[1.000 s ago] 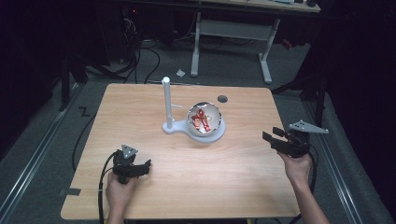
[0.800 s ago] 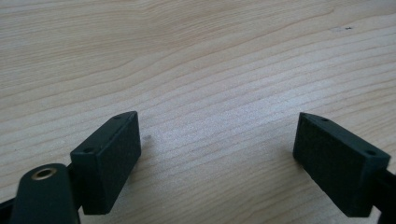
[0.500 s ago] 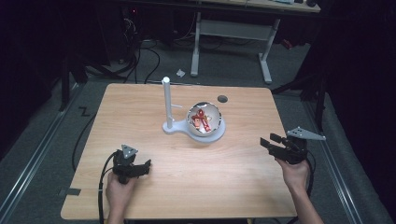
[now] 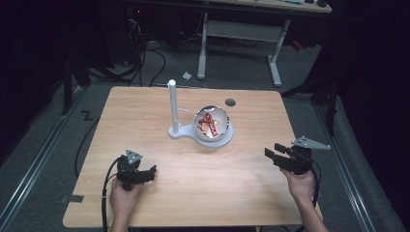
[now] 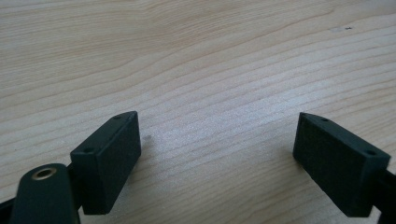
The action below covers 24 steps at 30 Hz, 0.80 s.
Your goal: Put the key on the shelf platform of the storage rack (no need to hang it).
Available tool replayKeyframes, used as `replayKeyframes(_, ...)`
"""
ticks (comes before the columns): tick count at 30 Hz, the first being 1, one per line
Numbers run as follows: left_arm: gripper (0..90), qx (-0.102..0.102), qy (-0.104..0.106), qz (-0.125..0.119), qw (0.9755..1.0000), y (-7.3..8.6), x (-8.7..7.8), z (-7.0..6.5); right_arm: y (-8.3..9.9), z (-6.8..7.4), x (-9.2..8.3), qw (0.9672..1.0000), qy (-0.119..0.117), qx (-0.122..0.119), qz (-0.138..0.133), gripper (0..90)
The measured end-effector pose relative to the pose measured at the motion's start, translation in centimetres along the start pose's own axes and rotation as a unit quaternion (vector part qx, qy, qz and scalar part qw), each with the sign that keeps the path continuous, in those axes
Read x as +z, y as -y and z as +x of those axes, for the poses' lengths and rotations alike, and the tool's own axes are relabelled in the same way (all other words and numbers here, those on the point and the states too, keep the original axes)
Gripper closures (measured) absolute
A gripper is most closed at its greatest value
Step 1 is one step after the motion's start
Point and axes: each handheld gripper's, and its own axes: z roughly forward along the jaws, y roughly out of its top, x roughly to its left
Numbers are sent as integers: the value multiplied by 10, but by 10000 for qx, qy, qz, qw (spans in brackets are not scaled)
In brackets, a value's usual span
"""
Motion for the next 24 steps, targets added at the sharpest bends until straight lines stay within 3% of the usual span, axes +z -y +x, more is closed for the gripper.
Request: replayKeyframes(24,153,1,-2,-2,10000,0,0,0,19,17,20,9993,-323,76,189,460)
